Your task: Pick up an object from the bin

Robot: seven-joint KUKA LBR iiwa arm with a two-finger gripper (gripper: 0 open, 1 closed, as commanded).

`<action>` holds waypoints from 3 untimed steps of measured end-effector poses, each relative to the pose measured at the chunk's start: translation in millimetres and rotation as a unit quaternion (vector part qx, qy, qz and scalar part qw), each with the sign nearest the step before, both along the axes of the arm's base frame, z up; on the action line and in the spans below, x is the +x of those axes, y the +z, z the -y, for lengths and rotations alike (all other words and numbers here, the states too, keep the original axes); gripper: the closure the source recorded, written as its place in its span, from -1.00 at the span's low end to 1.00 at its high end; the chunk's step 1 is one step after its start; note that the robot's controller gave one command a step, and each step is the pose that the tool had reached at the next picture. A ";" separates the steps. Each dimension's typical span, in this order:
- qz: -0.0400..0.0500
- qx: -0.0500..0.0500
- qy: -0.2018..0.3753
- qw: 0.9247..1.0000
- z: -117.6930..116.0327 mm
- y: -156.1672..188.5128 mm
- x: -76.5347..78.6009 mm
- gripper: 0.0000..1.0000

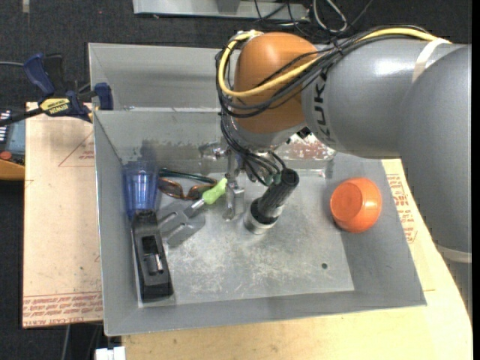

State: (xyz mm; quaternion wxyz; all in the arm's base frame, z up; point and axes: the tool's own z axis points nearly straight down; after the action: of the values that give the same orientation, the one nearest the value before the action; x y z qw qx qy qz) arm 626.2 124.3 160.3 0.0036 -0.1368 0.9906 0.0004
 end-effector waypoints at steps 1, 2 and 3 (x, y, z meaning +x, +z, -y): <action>0.007 0.003 0.066 0.998 13.2 -85.9 -2.3 -1.00; 0.011 0.003 0.063 0.998 0.5 -84.4 11.3 1.00; 0.011 0.003 0.063 0.998 0.5 -84.4 11.2 1.00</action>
Offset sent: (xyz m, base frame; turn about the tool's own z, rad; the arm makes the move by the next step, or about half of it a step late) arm 0.0067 -0.0022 -0.0903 -0.1289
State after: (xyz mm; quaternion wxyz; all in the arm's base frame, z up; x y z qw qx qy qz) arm 637.4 123.7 75.8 0.0148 -0.1987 0.9799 0.0020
